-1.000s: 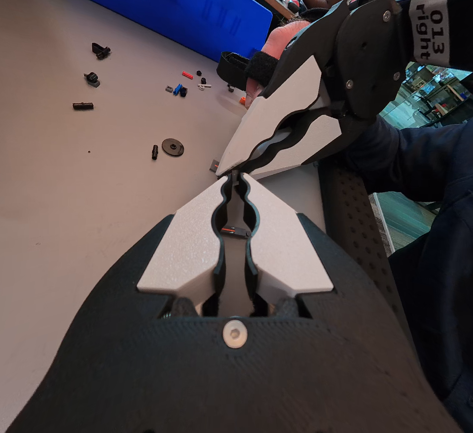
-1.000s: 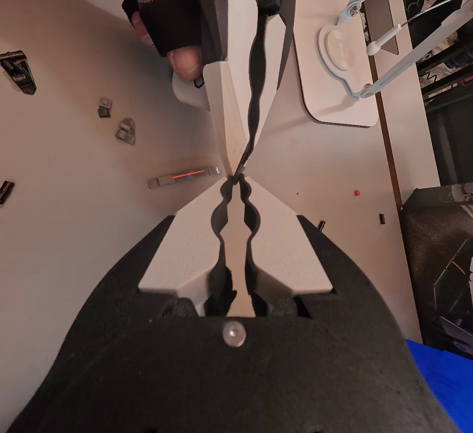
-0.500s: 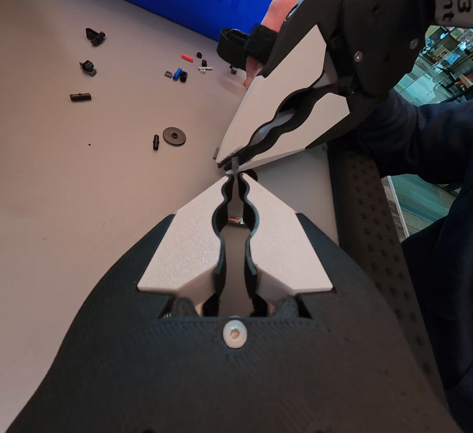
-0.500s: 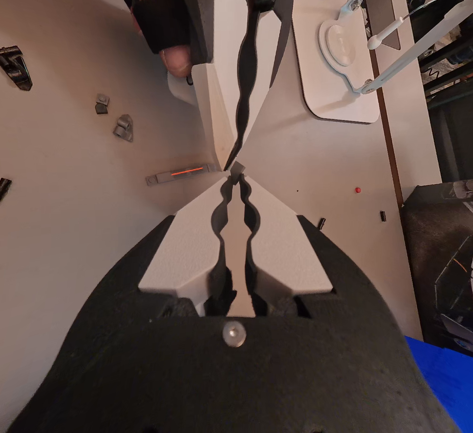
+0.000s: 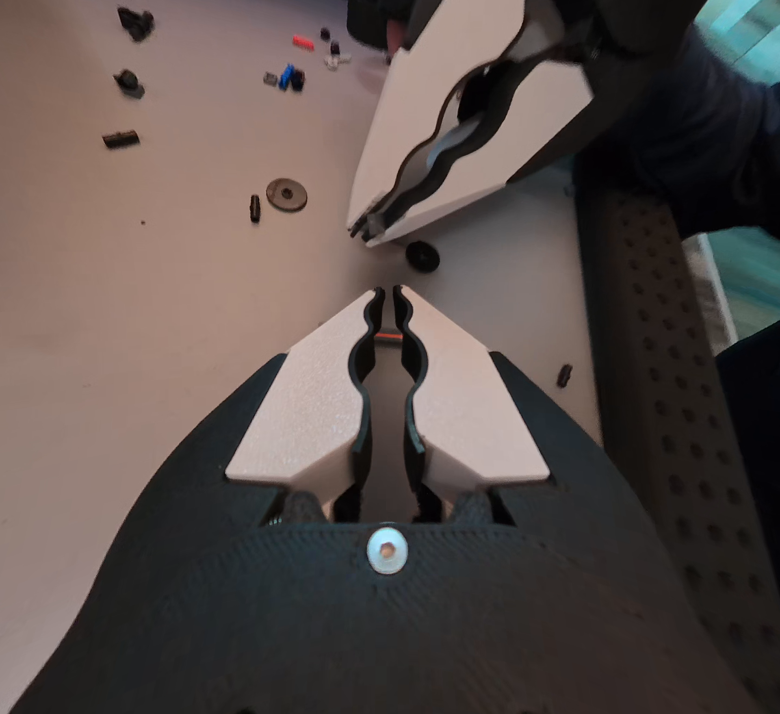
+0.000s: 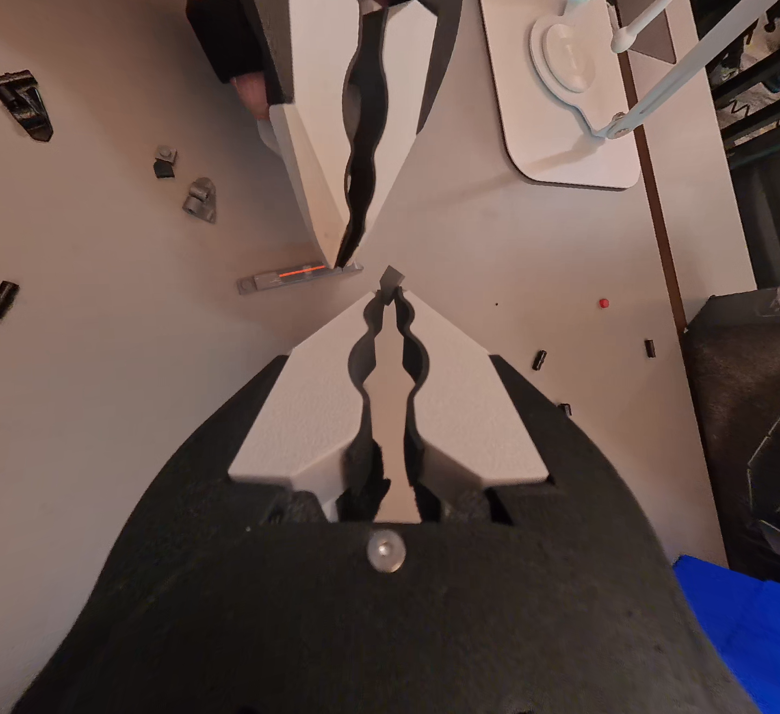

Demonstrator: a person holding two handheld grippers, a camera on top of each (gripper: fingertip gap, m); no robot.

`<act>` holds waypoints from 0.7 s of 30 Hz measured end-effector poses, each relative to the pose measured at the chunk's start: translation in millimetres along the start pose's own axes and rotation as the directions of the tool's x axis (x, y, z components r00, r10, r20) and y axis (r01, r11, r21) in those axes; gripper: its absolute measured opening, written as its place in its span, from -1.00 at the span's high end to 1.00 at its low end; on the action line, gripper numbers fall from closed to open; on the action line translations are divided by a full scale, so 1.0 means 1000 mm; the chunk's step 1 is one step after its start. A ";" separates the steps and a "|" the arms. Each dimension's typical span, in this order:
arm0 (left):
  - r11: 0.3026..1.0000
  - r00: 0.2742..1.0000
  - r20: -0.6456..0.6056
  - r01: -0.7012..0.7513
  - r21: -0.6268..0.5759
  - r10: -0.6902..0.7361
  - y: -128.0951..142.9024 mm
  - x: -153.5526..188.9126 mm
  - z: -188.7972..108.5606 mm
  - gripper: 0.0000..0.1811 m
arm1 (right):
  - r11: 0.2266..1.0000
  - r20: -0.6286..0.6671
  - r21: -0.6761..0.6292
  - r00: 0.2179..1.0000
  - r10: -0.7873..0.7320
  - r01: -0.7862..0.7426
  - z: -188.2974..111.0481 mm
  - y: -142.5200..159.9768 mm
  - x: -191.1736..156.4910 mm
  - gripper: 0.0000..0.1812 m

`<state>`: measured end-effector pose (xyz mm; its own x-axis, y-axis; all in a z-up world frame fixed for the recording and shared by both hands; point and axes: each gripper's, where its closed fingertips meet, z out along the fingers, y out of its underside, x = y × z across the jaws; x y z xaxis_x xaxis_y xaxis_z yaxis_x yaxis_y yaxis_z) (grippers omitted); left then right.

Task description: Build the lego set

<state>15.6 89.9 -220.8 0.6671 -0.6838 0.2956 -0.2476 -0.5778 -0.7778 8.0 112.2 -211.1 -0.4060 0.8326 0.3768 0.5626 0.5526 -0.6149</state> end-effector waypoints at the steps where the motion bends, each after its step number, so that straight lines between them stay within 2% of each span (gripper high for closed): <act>1: 1.000 1.000 0.009 -0.009 -0.023 0.009 0.004 -0.001 0.002 0.97 | 1.000 0.005 0.000 1.000 0.000 0.000 0.000 0.000 -0.001 0.96; 9: 0.986 0.992 0.089 -0.080 -0.147 0.094 0.023 -0.010 0.009 0.97 | 1.000 0.088 -0.030 0.996 0.007 -0.005 0.007 0.008 -0.014 0.96; 13: 0.986 0.988 0.093 -0.114 -0.124 0.126 0.017 -0.009 0.009 0.97 | 0.998 0.156 -0.061 0.988 0.000 0.010 0.011 0.013 -0.028 0.96; 16: 0.975 0.983 0.100 -0.131 -0.179 0.151 0.026 -0.013 0.012 0.94 | 0.997 0.178 -0.070 0.984 -0.009 0.022 0.012 0.014 -0.033 0.96; 21: 0.971 0.979 0.115 -0.142 -0.194 0.166 0.026 -0.016 0.011 0.95 | 0.997 0.187 -0.074 0.982 -0.006 0.021 0.012 0.014 -0.035 0.96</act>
<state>6.2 90.7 -251.5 0.6932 -0.7142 0.0968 -0.4710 -0.5505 -0.6892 21.2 90.8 -241.5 -0.5372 0.8072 0.2444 0.6059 0.5710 -0.5540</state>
